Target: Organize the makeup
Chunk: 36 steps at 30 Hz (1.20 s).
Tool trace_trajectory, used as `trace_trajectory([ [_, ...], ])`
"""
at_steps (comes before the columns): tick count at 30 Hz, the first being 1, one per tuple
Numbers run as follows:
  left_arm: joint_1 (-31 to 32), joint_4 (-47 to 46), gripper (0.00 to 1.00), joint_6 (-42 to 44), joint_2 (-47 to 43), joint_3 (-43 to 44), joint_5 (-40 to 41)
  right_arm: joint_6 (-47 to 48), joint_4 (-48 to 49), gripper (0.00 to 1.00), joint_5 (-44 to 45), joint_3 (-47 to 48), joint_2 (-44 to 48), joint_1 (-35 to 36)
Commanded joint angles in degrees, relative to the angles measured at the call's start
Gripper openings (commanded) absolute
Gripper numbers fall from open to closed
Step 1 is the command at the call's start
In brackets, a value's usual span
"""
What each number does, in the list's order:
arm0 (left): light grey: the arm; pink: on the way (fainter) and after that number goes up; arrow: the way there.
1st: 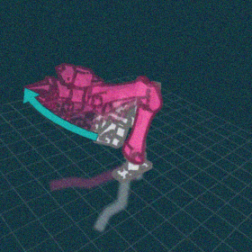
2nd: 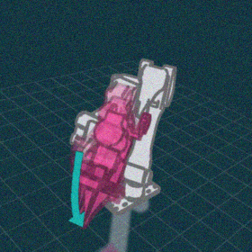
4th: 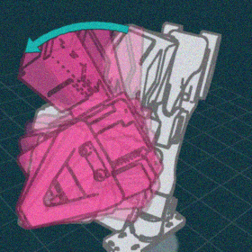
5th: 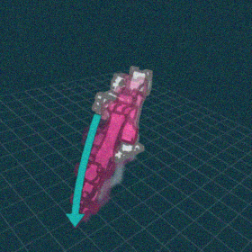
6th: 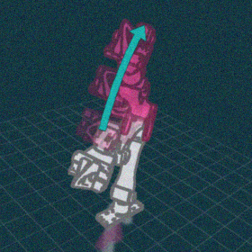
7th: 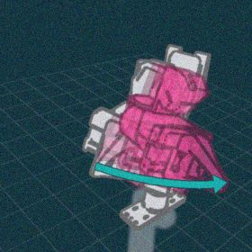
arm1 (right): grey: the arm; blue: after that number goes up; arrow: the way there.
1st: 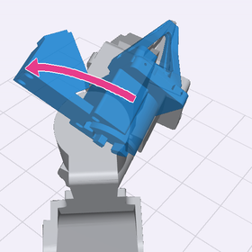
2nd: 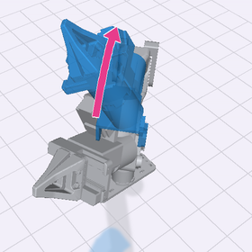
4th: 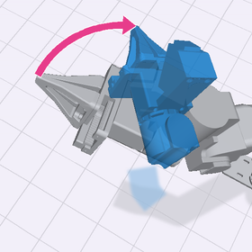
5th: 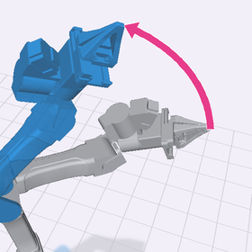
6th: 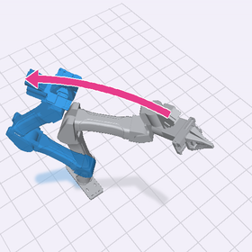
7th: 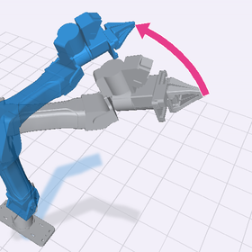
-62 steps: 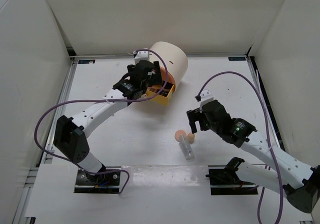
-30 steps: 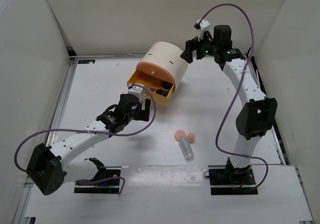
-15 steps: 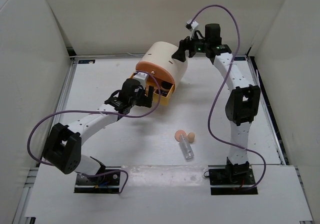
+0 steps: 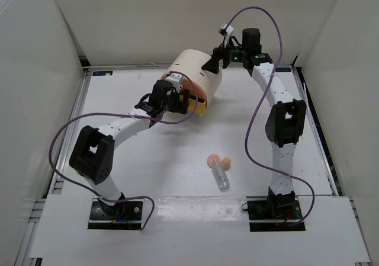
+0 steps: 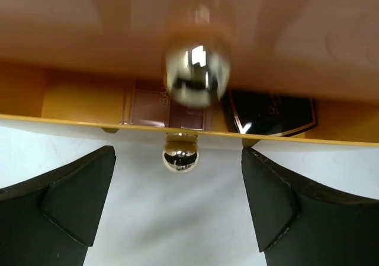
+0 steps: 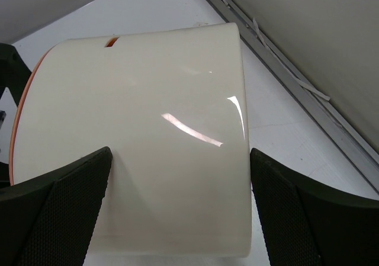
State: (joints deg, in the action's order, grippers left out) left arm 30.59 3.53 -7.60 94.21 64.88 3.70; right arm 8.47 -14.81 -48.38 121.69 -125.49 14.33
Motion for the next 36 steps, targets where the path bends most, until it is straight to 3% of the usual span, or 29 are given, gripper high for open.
trace_trajectory([
  [1,-0.53,-5.99,0.98,-1.10,1.93,5.25,1.39,0.32,-1.18,0.96,-3.74,-0.92,-0.54,1.49],
  [6,-1.32,-5.20,0.98,-2.68,6.68,10.17,3.06,-0.21,-0.66,0.96,-2.34,-2.86,0.16,1.15],
  [11,-1.76,-5.55,0.98,-4.88,7.92,9.21,2.19,-0.03,0.04,0.95,-0.49,-4.44,1.39,0.79],
  [21,-2.99,-13.89,0.98,-1.10,1.41,-5.64,-8.45,-2.14,1.10,0.95,-0.66,-4.79,1.21,-0.97],
  [36,-4.57,-20.48,0.85,-4.71,13.36,-0.98,-12.49,-3.37,2.50,0.96,-1.19,-4.88,1.39,-2.37],
])
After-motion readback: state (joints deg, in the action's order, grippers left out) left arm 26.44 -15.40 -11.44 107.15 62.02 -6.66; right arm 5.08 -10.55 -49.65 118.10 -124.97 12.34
